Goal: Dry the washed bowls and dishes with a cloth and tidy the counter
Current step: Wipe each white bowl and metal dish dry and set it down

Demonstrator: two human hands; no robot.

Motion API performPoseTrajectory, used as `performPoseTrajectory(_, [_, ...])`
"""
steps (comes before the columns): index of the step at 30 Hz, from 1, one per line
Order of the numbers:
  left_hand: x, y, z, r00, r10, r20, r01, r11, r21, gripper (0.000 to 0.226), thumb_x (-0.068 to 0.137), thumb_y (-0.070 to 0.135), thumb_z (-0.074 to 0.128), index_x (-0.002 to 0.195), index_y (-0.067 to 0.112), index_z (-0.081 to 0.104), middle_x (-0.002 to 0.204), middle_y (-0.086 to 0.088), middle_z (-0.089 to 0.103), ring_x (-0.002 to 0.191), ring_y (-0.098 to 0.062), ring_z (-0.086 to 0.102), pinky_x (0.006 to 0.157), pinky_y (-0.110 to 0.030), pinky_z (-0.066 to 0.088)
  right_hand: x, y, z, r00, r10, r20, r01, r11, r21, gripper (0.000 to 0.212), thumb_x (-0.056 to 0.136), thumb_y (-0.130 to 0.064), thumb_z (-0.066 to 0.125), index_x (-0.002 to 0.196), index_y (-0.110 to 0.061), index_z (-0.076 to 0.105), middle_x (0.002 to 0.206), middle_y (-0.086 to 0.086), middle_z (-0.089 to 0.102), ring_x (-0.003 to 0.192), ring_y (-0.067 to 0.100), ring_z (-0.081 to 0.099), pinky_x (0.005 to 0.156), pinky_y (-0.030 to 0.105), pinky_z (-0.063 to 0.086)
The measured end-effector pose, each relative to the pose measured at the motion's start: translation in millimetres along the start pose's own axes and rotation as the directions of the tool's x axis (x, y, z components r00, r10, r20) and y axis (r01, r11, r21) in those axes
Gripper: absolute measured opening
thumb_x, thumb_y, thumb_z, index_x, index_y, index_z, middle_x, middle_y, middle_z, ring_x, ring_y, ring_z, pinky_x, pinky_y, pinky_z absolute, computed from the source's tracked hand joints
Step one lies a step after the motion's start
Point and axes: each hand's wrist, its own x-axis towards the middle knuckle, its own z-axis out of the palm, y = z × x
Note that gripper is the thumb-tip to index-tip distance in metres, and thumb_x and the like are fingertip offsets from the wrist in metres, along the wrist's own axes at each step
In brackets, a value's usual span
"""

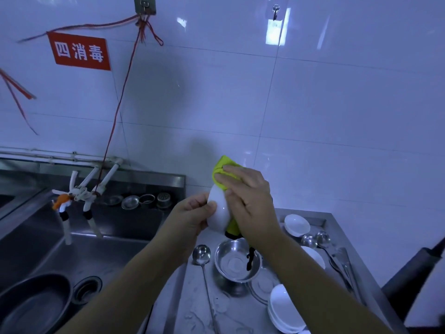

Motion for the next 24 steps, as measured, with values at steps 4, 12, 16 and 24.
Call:
performPoseTrajectory(4, [-2.1, -0.8, -0.8, 0.999, 0.028, 0.016, -0.03, 0.994, 0.107, 0.02, 0.088, 0.013, 0.056, 0.095, -0.004, 0.064, 0.089, -0.018, 0.066, 0.083, -0.024, 0.06, 0.073, -0.029, 0.049, -8.5, -5.5, 6.8, 0.983, -0.181, 0.027, 0.183, 0.966, -0.18, 0.032, 0.09, -0.021, 0.046, 0.11, -0.022, 0.071, 0.124, -0.004, 0.062, 0.119, 0.015, 0.047, 0.097, 0.031, 0.029])
performPoseTrajectory(12, [-4.9, 1.9, -8.5, 1.0, 0.002, 0.026, -0.002, 1.0, -0.022, 0.025, 0.081, 0.016, 0.055, 0.096, 0.009, 0.073, 0.093, -0.012, 0.072, 0.083, -0.017, 0.067, 0.068, -0.023, 0.053, -1.7, 13.7, -1.9, 0.964, 0.265, -0.028, -0.237, 0.902, 0.361, 0.038, 0.095, 0.0, 0.044, 0.111, -0.026, 0.067, 0.115, -0.008, 0.063, 0.111, 0.0, 0.054, 0.093, 0.01, 0.037])
performPoseTrajectory(16, [-6.2, -4.9, -13.2, 0.998, -0.02, -0.061, 0.011, 0.99, -0.143, 0.021, 0.081, 0.012, 0.061, 0.099, 0.007, 0.071, 0.101, -0.013, 0.071, 0.091, -0.018, 0.066, 0.078, -0.024, 0.055, -6.1, 19.9, -2.6, 0.952, 0.293, -0.089, -0.268, 0.938, 0.221, 0.035, 0.094, -0.009, 0.044, 0.121, -0.018, 0.065, 0.115, -0.008, 0.061, 0.11, 0.003, 0.052, 0.095, 0.011, 0.035])
performPoseTrajectory(24, [2.2, 1.1, -9.3, 0.996, -0.06, -0.073, 0.025, 0.911, -0.412, 0.027, 0.079, 0.016, 0.051, 0.092, 0.007, 0.073, 0.097, -0.008, 0.073, 0.088, -0.014, 0.07, 0.075, -0.025, 0.057, -26.5, 5.1, 11.2, 0.982, -0.1, -0.161, 0.081, 0.99, -0.118, 0.036, 0.093, -0.015, 0.043, 0.123, -0.008, 0.062, 0.123, 0.001, 0.055, 0.112, 0.018, 0.044, 0.098, 0.031, 0.036])
